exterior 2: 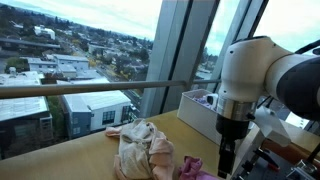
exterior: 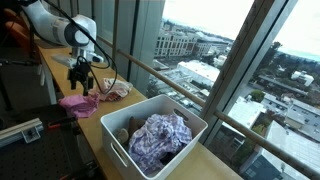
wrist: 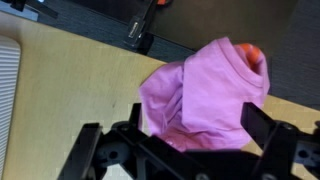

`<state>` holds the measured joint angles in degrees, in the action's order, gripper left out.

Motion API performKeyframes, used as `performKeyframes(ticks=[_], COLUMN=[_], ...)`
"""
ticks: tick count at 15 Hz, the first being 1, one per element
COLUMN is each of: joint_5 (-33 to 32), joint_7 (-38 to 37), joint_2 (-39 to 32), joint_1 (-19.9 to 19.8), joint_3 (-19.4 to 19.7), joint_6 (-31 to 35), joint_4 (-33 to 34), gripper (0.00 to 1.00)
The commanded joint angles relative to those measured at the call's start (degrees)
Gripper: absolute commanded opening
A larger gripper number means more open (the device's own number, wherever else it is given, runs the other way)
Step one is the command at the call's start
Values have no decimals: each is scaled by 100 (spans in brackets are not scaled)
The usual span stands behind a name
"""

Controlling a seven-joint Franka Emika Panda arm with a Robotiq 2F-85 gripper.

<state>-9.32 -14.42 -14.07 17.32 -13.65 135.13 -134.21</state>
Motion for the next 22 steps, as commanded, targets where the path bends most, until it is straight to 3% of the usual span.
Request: performKeyframes(ticks=[1, 6, 14, 15, 22], joint_5=[299, 499, 298, 280, 249], joint_7=[235, 540, 367, 343, 368], joint_2=[-363, -935, -2151, -2259, -1661], joint_1=[6, -91, 302, 355, 266], joint_3=[-51, 2, 161, 204, 464], joint_6=[321, 763, 966, 966, 656], joint_4=[163, 408, 770, 849, 895], gripper=[100, 100, 100, 80, 29])
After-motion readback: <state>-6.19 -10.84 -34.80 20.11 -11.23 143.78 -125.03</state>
